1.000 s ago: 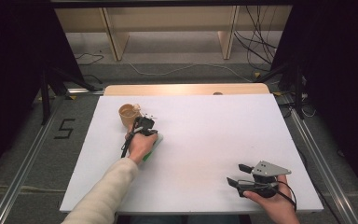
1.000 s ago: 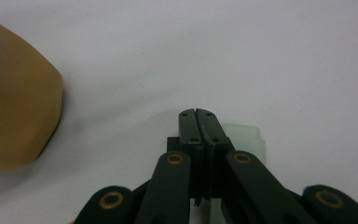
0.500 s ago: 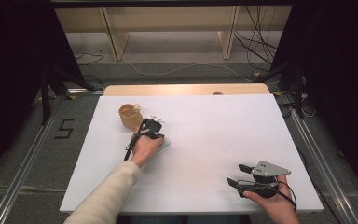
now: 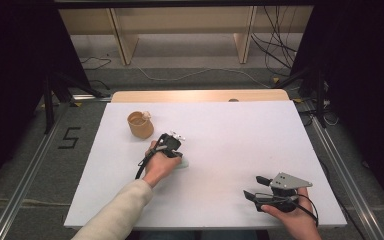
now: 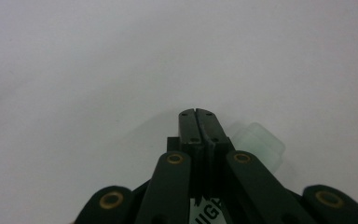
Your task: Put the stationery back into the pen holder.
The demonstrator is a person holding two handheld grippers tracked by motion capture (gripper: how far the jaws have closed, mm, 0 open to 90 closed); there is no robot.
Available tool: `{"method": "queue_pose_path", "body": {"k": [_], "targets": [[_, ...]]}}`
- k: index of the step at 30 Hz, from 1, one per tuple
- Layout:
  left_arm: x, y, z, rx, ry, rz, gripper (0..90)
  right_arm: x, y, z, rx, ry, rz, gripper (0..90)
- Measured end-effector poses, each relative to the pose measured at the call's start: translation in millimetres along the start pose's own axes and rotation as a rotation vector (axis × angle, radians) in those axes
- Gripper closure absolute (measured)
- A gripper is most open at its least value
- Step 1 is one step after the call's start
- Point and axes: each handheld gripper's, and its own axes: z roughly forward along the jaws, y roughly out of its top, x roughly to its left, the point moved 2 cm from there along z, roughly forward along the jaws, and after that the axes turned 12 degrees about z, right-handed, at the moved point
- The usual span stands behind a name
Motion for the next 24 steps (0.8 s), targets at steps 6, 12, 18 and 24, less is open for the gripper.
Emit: {"method": "queue_pose_path", "body": {"k": [6, 12, 18, 24], "targets": [[-10.9, -4.1, -5.9, 0.020, -0.018, 0.024, 89.9, 0.1, 0.2, -0.2, -0.002, 0.001, -0.004, 30.2], [-20.2, -11.1, -12.6, 0.027, -0.037, 0.046, 89.9, -0.1, 0.0, -0.4, -0.002, 0.003, -0.005, 30.2], [-26.8, -21.3, -21.0, 0.034, -0.056, 0.067, 89.9, -0.2, -0.1, -0.6, -0.002, 0.003, -0.006, 30.2], [-31.1, -28.2, -26.5, 0.036, -0.061, 0.072, 89.8, -0.2, 0.1, -0.7, -0.005, 0.003, -0.009, 30.2]]}}
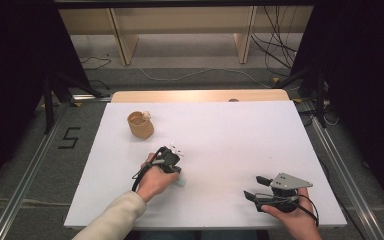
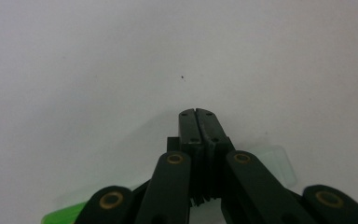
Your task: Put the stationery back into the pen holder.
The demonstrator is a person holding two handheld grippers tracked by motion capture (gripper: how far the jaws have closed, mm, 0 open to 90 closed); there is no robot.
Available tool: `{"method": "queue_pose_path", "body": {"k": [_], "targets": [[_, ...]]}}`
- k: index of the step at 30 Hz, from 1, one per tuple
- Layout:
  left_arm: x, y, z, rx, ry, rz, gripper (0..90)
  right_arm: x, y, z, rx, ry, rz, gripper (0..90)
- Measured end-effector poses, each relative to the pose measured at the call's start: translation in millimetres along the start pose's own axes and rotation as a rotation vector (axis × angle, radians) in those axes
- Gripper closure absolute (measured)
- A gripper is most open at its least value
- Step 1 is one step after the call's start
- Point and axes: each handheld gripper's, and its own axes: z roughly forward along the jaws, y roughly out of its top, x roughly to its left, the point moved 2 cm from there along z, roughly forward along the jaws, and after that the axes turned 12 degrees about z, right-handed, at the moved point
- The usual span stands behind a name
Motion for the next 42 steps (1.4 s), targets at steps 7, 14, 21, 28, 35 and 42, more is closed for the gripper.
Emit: {"method": "queue_pose_path", "body": {"k": [7, 14, 21, 28, 35, 42], "targets": [[-6.7, -12.8, -9.4, 0.012, -0.019, 0.010, 89.8, 0.1, -0.1, -0.2, 0.000, 0.000, 0.003, 30.2], [-11.6, -21.8, -15.8, 0.020, -0.015, 0.022, 89.8, 0.5, 0.0, -0.1, 0.002, 0.001, 0.002, 30.1], [-17.4, -28.7, -21.2, 0.027, -0.018, 0.034, 89.8, 0.3, 0.0, -0.1, 0.002, 0.001, 0.003, 30.1], [-21.1, -37.9, -28.3, 0.035, -0.023, 0.043, 89.8, 0.5, 0.0, -0.1, 0.002, 0.001, 0.003, 30.1], [-22.8, -51.4, -41.0, 0.040, -0.038, 0.034, 89.7, 0.5, 0.0, -0.1, 0.002, 0.001, 0.003, 30.1], [-19.5, -70.0, -53.9, 0.063, -0.038, 0.017, 89.7, 1.1, -0.2, -0.3, 0.006, 0.002, 0.006, 30.1]]}}
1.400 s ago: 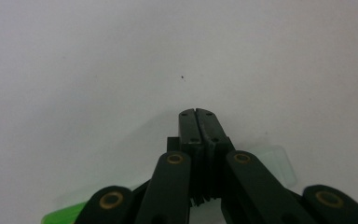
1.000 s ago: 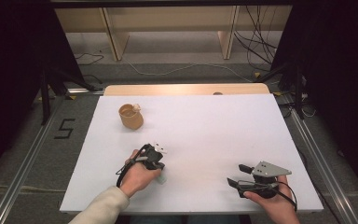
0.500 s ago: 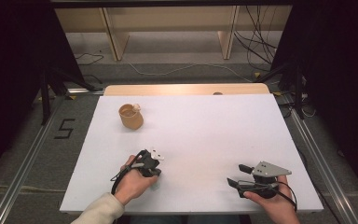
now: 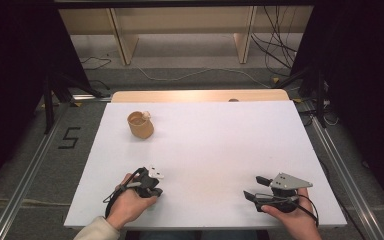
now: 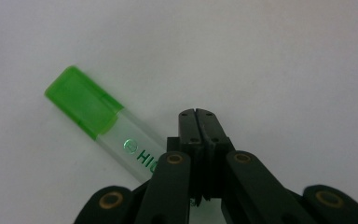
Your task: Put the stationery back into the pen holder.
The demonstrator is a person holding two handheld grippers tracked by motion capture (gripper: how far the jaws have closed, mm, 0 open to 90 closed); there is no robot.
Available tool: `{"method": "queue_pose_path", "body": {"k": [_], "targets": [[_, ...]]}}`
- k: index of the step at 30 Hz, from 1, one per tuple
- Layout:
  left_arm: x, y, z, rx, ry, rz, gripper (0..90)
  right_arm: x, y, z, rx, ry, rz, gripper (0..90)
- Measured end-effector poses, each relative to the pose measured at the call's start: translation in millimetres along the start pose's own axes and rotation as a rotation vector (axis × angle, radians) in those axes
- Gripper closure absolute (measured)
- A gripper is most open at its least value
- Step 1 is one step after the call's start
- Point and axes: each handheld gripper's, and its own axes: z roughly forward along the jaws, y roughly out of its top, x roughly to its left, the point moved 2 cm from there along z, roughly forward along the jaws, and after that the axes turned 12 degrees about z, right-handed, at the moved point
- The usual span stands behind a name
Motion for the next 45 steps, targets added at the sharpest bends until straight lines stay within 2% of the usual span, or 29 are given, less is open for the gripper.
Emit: {"method": "queue_pose_path", "body": {"k": [13, 22, 25, 29, 31, 32, 33, 37, 39, 40, 41, 45], "targets": [[11.1, -25.9, -11.4, 0.055, 0.018, -0.034, 89.7, 0.1, 0.1, 0.0, -0.001, -0.001, -0.002, 30.1], [14.7, -31.0, -11.8, 0.070, 0.035, -0.045, 89.6, 0.2, 0.1, 0.2, -0.004, 0.002, -0.003, 30.1], [15.9, -31.2, -13.1, 0.076, 0.044, -0.035, 87.6, 0.1, 0.2, 0.2, -0.004, 0.001, -0.003, 30.1], [16.0, -27.6, -17.4, 0.057, 0.061, -0.020, 84.6, 0.5, 0.3, -0.1, 0.000, -0.001, -0.003, 30.1], [16.7, -24.4, -20.0, 0.037, 0.073, -0.016, 81.2, 0.4, 0.3, 0.0, -0.001, -0.001, -0.004, 30.0], [18.1, -22.8, -21.8, 0.037, 0.079, -0.004, 75.2, 0.3, 0.4, 0.3, -0.003, 0.000, -0.007, 30.0], [19.5, -20.7, -23.0, 0.025, 0.091, -0.006, 75.2, 0.3, 0.4, 0.3, -0.003, 0.000, -0.007, 30.0], [26.4, -11.9, -25.7, 0.023, 0.113, -0.012, 58.7, 0.7, 0.5, 0.7, -0.004, -0.001, -0.007, 30.0], [30.3, -7.9, -24.4, 0.030, 0.113, -0.021, 50.3, 0.9, 0.6, 1.2, -0.007, 0.000, -0.008, 30.0], [32.1, -6.1, -23.2, 0.037, 0.107, -0.032, 50.3, 0.9, 0.6, 1.2, -0.007, 0.000, -0.008, 30.0], [34.9, -4.6, -21.9, 0.049, 0.102, -0.031, 45.0, 0.9, 0.6, 1.2, -0.007, 0.000, -0.008, 30.0], [44.5, 1.3, -12.4, 0.082, 0.081, -0.051, 41.8, 0.4, 0.6, 0.9, -0.004, -0.001, -0.006, 30.0]]}}
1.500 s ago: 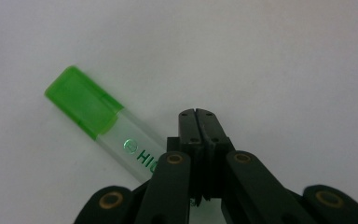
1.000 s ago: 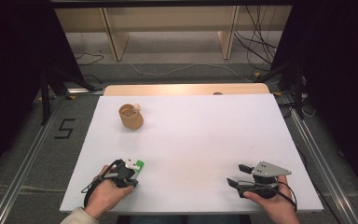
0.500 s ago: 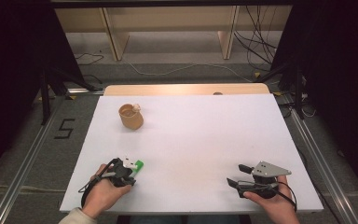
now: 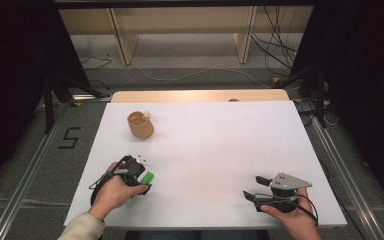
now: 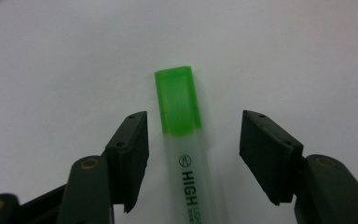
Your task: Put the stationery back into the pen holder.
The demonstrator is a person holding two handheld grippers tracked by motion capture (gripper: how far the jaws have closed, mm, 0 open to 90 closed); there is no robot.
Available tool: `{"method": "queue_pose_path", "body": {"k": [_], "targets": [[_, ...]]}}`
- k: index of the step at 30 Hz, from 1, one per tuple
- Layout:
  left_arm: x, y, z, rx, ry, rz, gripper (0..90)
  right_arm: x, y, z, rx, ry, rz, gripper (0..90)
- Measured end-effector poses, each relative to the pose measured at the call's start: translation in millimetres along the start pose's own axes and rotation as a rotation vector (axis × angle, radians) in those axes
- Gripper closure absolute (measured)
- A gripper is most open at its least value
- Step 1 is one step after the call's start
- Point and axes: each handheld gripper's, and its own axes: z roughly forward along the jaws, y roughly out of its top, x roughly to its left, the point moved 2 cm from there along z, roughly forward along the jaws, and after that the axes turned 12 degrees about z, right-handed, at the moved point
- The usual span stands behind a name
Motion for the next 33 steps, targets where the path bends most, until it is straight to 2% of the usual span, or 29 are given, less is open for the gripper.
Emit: {"method": "queue_pose_path", "body": {"k": [6, 12, 21, 29, 33], "targets": [[10.1, 8.1, 10.1, 0.025, -0.012, -0.025, 43.1, -0.4, -0.1, -0.1, -0.004, 0.004, 0.000, 30.0], [12.7, 14.8, 14.4, 0.052, -0.046, -0.026, 48.5, -0.2, 0.0, -0.2, 0.000, 0.001, -0.002, 30.0], [14.8, 19.5, 19.7, 0.092, -0.076, -0.059, 52.6, -0.5, -0.3, 0.1, -0.002, 0.004, 0.001, 30.0], [17.6, 21.2, 21.3, 0.122, -0.074, -0.053, 55.5, -0.4, -0.2, 0.0, -0.003, 0.004, -0.001, 30.0], [18.5, 21.5, 22.5, 0.124, -0.070, -0.063, 56.8, -0.3, -0.2, 0.0, -0.002, 0.004, 0.000, 30.0]]}}
